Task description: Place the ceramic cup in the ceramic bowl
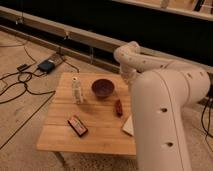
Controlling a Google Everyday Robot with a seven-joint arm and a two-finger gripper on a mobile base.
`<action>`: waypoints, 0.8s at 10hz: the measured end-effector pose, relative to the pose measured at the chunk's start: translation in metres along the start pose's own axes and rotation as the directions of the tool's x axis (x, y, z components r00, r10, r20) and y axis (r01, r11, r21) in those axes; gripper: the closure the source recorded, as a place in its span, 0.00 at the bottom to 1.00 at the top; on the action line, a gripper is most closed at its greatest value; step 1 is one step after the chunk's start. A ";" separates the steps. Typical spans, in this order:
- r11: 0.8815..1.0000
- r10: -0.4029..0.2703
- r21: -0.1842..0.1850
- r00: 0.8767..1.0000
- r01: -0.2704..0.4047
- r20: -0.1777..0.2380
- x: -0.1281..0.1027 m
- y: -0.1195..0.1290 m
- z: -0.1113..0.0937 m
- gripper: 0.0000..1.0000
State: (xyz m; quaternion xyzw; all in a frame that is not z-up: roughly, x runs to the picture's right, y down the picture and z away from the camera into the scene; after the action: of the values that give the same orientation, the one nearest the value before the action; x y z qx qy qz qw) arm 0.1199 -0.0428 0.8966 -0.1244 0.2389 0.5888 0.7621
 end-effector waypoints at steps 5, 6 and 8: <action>0.970 -0.210 0.136 0.976 0.200 0.062 -0.031 0.073 -0.064 0.91; 0.966 -0.230 0.138 0.971 0.220 0.065 -0.033 0.083 -0.069 0.91; 0.958 -0.275 0.107 0.959 0.267 0.067 -0.032 0.117 -0.076 0.91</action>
State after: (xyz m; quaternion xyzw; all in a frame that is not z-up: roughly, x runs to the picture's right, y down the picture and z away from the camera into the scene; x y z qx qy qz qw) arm -0.0145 -0.0730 0.8580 -0.0949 0.2170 0.4711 0.8497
